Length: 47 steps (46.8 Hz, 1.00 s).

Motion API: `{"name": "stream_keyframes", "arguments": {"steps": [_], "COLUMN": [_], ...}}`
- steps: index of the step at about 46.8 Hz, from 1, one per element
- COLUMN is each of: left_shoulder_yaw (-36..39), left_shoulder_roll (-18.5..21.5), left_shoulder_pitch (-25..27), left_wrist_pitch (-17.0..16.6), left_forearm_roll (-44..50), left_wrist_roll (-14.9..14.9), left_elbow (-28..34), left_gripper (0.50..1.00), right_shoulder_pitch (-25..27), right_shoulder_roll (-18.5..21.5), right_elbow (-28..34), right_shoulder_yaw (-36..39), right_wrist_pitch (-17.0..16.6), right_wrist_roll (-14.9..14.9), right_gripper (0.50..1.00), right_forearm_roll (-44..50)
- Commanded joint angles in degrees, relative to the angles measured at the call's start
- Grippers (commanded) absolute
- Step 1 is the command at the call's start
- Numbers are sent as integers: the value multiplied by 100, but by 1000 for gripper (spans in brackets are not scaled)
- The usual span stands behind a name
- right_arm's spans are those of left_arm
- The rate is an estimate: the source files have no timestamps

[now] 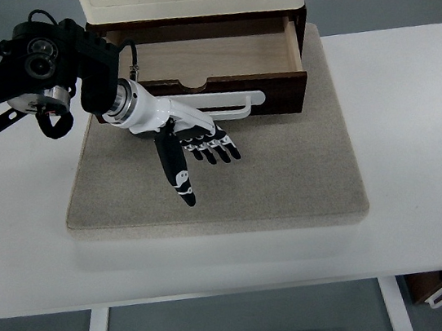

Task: Close the drawer under the combination cabinet

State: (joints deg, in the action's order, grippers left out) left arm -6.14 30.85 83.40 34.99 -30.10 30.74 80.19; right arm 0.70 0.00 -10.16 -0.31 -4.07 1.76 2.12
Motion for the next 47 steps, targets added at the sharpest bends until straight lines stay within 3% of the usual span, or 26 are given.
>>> {"name": "stream_keyframes", "arguments": {"steps": [1, 47], "left_shoulder_yaw": [42, -72], "left_shoulder_roll": [-27, -457], "left_shoulder_pitch": [1, 18], "left_wrist_pitch": [1, 1], "left_forearm_roll": [-84, -735], "left_wrist_roll": [2, -24], "left_elbow": [-30, -1111], "left_gripper": [996, 992], "right_shoulder_pitch": [0, 0], "right_shoulder_roll": [0, 0], "right_elbow": [-3, -3], "right_shoulder_yaw": [5, 5], "right_wrist_pitch": [3, 3], "right_wrist_roll": [0, 0], "right_gripper": [952, 952], "right_forearm_roll": [-1, -1]}}
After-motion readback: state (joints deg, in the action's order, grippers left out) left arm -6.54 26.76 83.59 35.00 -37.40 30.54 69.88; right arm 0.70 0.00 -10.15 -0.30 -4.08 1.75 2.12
